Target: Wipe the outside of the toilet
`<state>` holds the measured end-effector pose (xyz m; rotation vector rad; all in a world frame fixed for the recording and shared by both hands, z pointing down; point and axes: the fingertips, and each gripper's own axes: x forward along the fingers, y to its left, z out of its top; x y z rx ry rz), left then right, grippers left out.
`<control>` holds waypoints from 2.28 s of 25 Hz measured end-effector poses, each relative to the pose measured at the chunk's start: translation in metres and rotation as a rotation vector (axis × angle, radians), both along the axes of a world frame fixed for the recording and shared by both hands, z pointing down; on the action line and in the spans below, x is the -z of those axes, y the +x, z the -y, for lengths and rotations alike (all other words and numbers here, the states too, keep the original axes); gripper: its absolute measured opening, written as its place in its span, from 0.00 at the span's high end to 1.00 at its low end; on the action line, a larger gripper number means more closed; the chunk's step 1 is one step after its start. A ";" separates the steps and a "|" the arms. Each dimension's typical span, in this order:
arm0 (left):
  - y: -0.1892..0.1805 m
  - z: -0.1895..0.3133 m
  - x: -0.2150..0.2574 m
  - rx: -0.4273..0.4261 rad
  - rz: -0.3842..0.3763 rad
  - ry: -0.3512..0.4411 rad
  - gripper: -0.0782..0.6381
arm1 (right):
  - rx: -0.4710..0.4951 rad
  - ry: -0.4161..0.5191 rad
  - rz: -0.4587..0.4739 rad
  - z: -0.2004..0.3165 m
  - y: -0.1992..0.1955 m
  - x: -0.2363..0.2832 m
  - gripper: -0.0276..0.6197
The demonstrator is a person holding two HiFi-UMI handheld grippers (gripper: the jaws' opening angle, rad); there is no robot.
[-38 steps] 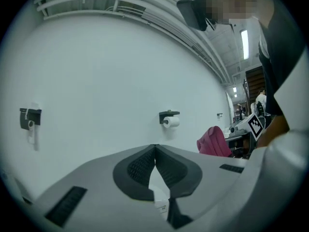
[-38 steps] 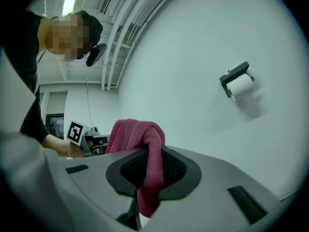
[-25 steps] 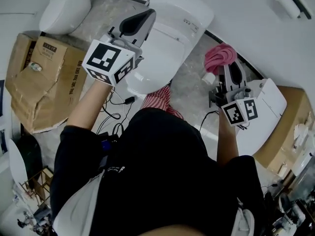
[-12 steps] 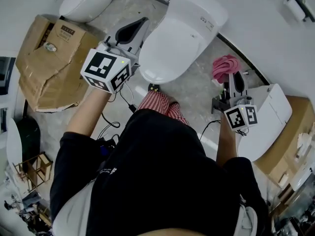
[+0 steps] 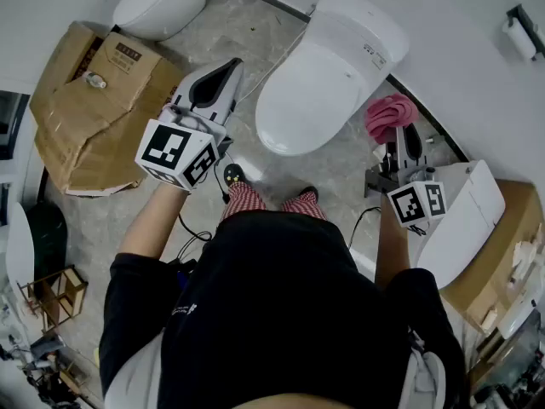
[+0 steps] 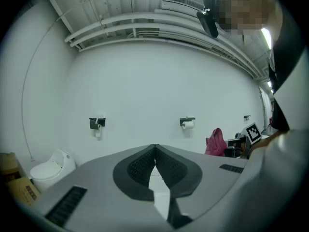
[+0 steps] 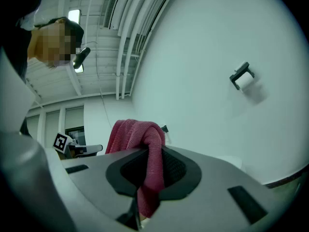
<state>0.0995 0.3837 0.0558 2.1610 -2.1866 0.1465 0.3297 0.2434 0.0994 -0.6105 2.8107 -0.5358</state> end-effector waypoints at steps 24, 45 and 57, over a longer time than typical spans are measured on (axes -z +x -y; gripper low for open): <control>-0.209 -0.124 -0.018 -0.073 0.040 0.012 0.88 | -0.105 -0.030 0.001 -0.111 -0.235 0.007 0.87; -0.311 0.024 -0.024 -0.148 0.032 0.001 0.88 | -0.205 -0.052 -0.017 0.019 -0.337 -0.021 0.87; -0.326 0.188 -0.021 -0.316 0.034 -0.014 0.88 | -0.288 -0.052 -0.010 0.132 -0.362 -0.015 0.87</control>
